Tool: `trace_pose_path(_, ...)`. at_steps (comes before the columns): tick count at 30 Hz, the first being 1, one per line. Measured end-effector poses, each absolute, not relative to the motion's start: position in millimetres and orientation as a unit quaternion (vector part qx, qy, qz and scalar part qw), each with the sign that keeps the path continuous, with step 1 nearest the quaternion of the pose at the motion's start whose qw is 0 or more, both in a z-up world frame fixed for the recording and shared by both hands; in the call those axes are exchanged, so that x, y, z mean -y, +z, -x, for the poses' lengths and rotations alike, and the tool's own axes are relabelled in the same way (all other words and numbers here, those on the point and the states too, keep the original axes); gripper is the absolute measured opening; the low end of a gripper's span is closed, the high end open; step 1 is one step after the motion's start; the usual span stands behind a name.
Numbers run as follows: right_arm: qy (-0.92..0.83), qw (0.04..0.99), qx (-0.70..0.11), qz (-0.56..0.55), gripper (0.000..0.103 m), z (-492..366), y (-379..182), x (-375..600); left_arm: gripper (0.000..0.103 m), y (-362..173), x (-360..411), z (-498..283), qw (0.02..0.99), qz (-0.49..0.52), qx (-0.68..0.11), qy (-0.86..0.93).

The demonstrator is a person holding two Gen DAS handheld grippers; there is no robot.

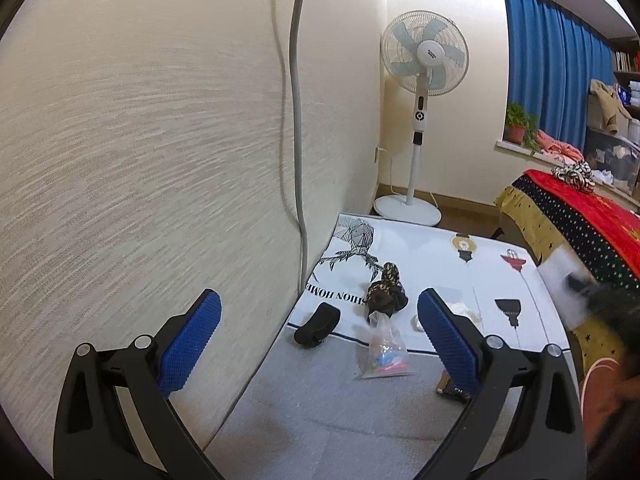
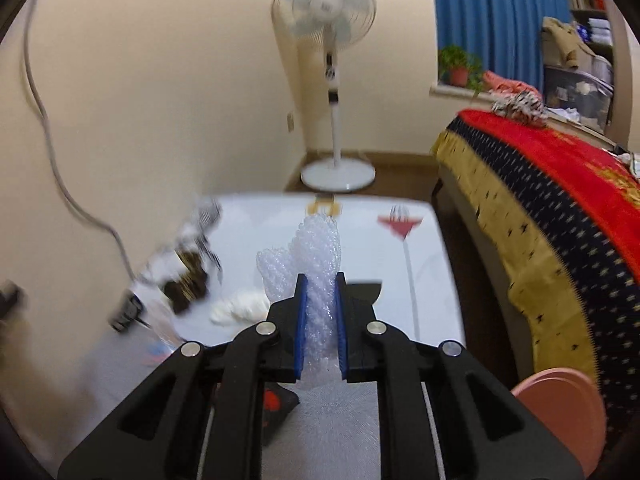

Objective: Collect trash
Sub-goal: 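Grasp the clear plastic bag with the left gripper while the right gripper holds the bubble wrap, then carry the bubble wrap and clear bag over the pink wastebasket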

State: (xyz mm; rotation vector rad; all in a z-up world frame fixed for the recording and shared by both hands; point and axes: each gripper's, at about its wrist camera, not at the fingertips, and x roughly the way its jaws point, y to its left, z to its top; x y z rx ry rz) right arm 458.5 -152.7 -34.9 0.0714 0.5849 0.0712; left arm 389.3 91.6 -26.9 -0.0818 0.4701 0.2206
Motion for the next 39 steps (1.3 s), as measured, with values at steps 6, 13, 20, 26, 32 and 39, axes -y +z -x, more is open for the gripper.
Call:
trace_pose_path(6,0.022,0.963,-0.265,-0.037,0.014,-382.2,18.6,182.3,0.095,-36.6,-82.4,-397.2,0.970,0.065,-0.227,0.057)
trace_pose_path(13,-0.039,0.951,-0.297,-0.082,0.015,-348.5,-9.0,234.5,0.095,-77.1,-66.4,-437.5,0.965,0.065,-0.253,0.041)
trace_pose_path(20,-0.055,0.940,-0.318,-0.106,0.015,-361.5,-25.3,268.8,0.088,-115.6,-53.5,-474.7,0.955,0.044,-0.292,0.031)
trace_pose_path(26,-0.048,0.945,-0.315,-0.079,0.015,-362.7,-26.7,264.6,0.075,-143.9,-53.4,-496.5,0.945,0.043,-0.323,0.023)
trace_pose_path(32,-0.049,0.944,-0.318,-0.074,0.015,-365.2,-27.7,266.1,0.036,-157.3,-58.5,-509.9,0.936,0.057,-0.347,0.009)
trace_pose_path(39,-0.047,0.944,-0.320,-0.068,0.015,-365.5,-28.6,264.2,0.014,-152.4,-58.8,-506.0,0.945,0.059,-0.321,0.001)
